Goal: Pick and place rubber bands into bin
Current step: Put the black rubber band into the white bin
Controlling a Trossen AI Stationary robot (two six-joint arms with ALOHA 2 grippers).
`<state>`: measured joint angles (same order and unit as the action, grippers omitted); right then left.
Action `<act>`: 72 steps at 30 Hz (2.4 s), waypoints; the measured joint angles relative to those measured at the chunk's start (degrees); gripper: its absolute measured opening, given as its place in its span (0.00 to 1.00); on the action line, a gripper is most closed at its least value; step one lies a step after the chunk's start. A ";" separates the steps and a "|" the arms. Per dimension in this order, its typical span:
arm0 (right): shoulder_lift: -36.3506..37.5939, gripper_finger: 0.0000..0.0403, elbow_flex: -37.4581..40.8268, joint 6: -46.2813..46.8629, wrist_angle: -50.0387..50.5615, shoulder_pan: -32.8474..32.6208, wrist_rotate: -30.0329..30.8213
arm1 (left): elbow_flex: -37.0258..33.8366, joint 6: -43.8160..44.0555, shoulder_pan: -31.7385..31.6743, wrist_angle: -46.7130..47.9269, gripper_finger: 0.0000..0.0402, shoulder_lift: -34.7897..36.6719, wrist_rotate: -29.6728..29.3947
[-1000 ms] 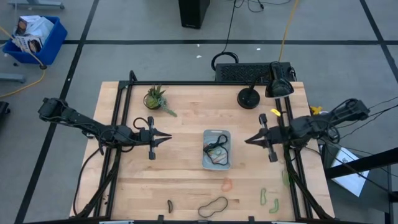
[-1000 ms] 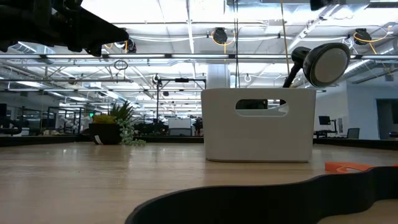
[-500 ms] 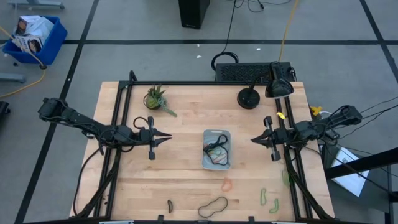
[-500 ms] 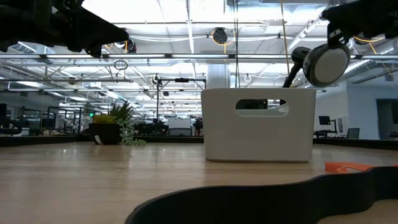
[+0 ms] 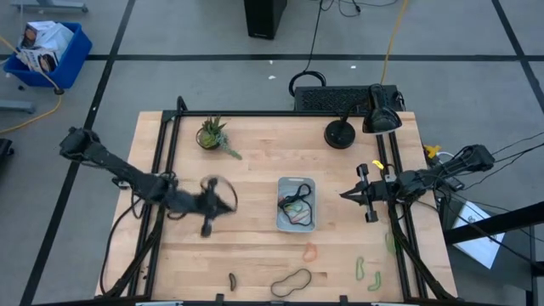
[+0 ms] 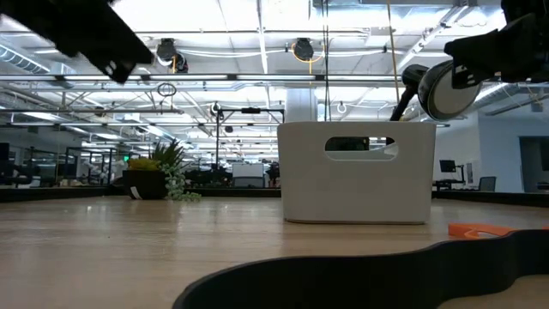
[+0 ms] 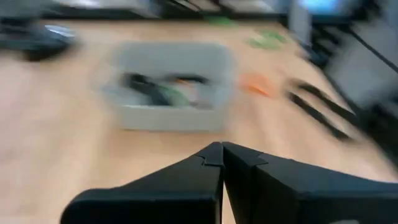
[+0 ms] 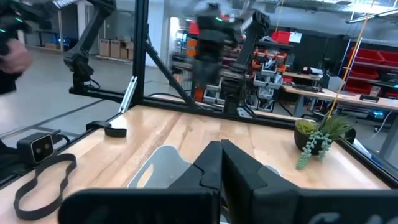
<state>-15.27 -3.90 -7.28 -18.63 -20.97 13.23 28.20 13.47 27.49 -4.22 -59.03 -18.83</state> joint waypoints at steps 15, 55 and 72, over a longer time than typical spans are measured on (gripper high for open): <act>0.00 0.00 0.01 1.29 0.52 0.00 -0.07 | 26.21 17.19 19.01 15.86 0.31 -32.82 1.31; -0.17 0.00 0.04 2.04 0.85 -0.02 -1.54 | 32.77 -1.28 16.10 19.53 0.03 -46.00 17.01; -0.31 0.00 0.04 1.99 0.46 -0.02 -1.54 | 32.97 -21.38 -7.96 2.78 0.02 -25.61 0.59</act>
<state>-15.57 -3.86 -5.29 -18.17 -20.99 11.69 61.17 -7.92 19.53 -1.44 -84.64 -18.24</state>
